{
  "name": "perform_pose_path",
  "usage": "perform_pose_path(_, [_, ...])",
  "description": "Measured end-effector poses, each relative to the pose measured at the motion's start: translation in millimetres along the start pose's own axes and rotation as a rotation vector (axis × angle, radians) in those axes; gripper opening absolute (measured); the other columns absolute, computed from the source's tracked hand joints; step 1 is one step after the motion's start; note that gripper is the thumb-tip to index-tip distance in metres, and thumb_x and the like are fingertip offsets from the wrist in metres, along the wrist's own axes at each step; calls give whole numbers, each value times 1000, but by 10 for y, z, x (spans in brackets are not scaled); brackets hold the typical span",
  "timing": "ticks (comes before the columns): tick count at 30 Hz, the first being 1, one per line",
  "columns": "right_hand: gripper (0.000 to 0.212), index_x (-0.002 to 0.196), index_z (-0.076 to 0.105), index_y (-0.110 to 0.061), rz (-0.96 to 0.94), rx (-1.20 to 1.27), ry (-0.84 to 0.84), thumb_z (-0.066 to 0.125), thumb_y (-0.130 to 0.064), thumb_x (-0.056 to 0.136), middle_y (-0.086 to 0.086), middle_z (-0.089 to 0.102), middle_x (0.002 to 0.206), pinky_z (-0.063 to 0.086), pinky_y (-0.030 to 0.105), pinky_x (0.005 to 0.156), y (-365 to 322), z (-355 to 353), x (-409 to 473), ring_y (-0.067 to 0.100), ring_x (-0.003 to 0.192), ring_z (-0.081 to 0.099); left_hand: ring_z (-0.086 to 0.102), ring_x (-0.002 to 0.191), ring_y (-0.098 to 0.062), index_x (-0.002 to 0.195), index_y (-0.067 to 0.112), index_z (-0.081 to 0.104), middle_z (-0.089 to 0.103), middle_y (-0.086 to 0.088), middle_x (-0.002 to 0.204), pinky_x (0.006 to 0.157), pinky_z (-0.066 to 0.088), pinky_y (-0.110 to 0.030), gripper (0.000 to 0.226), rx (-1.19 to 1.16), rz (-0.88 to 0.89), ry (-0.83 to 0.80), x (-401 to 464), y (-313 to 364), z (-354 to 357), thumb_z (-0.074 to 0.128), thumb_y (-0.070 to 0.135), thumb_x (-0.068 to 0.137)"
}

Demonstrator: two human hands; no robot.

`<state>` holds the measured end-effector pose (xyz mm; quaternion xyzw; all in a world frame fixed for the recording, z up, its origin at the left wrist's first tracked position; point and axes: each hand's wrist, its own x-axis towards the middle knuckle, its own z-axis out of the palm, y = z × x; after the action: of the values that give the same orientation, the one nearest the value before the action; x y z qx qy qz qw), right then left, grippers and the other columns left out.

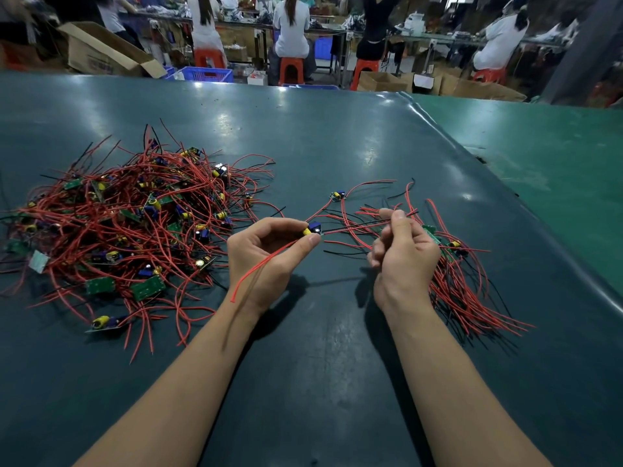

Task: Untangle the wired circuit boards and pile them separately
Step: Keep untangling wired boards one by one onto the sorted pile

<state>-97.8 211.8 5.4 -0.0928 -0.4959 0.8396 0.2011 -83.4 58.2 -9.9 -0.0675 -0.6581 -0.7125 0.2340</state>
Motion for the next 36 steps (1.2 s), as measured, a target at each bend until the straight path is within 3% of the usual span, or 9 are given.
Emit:
perform_pose_path(7, [37,64,50,-14,257,268,-38,44,-20,100,-7,32,44,19,15,30,-71,-34,35,6,31,27,71,71,-11,83,4,74,76,-4,78,69,53,-17,17,-29,-60,-69,-7,-3,5,83,-3,70])
perform_pose_path(13, [29,82,66,-6,105,194,-11,46,-15,102,-4,49,55,24,16,38,-70,-34,50,7,38,36,70,69,-10,83,3,74,75,-1,76,68,52,-17,17,-22,-59,-66,1,-8,-10,83,-3,70])
perform_pose_path(22, [38,63,45,-16,187,240,-13,41,-20,100,-6,30,44,21,15,33,-83,-37,36,8,33,29,70,69,-9,81,9,74,76,0,75,67,52,-16,18,-29,-77,-77,0,5,-2,84,-2,70])
perform_pose_path(25, [33,80,61,-12,183,204,-86,48,-33,101,-4,43,52,28,16,36,-66,-25,40,8,38,37,70,70,-9,84,6,74,75,1,75,68,52,-17,17,-48,-70,-10,33,7,-11,82,-3,71])
perform_pose_path(28, [43,97,63,-11,262,-37,-249,63,-51,79,-4,57,62,34,18,37,-10,12,-29,7,41,46,70,70,-8,85,5,73,75,3,75,69,53,-17,18,-66,-64,56,58,4,-15,81,-3,72])
perform_pose_path(32, [15,84,70,-11,294,-239,-422,68,-25,89,-1,63,63,38,19,38,113,56,-172,9,45,51,70,71,-7,87,3,73,75,2,77,69,52,-15,18,9,-26,-37,6,4,4,81,-4,72])
perform_pose_path(36, [16,85,73,-7,194,-191,-343,64,-17,94,-2,62,60,37,17,38,75,41,-121,6,45,49,71,71,-8,86,1,73,76,-1,77,69,52,-16,19,-11,-51,-36,8,6,12,82,-4,70])
